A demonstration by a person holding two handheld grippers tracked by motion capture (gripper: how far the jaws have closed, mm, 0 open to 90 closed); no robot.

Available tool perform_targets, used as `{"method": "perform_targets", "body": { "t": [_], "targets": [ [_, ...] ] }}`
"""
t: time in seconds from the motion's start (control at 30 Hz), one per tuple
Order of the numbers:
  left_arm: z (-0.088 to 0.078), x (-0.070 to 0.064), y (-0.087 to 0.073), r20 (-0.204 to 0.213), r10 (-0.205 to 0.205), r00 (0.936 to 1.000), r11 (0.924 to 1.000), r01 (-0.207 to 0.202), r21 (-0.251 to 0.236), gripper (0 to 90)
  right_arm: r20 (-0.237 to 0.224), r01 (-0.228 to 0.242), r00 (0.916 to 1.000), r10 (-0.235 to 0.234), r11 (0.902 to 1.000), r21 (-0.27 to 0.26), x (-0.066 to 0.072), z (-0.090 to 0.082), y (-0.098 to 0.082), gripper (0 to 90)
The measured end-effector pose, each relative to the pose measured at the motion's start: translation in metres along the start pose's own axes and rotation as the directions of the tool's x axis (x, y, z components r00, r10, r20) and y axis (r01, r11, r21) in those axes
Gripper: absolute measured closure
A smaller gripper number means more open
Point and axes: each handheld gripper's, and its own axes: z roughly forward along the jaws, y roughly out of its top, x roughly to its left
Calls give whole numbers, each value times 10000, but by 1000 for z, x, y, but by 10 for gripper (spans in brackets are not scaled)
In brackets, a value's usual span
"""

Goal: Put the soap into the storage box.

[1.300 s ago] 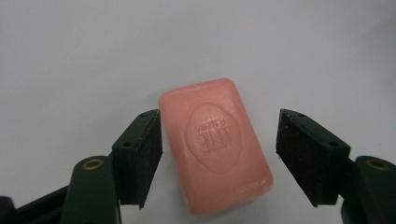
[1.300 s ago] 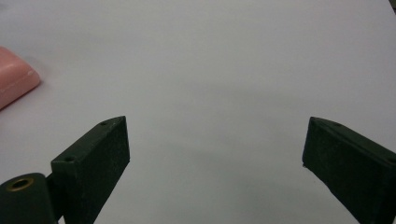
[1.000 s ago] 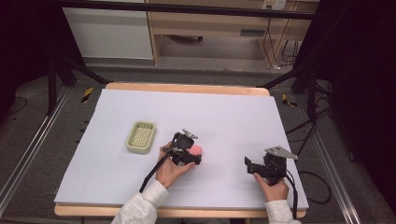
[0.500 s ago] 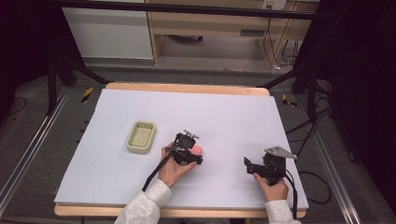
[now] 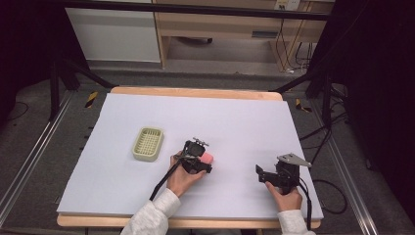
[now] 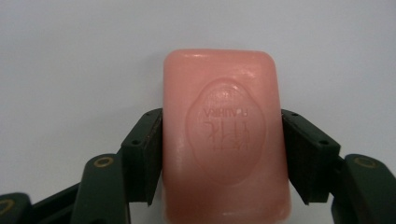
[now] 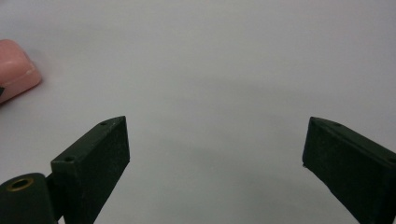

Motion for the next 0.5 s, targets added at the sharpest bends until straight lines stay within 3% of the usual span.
{"method": "perform_targets", "body": {
  "t": [0.5],
  "targets": [
    [-6,2,-1,-9,209,9998,9998,-209,-63,371,-85,-34,10000,34,10000,-17,0,0,0,77]
  ]
}}
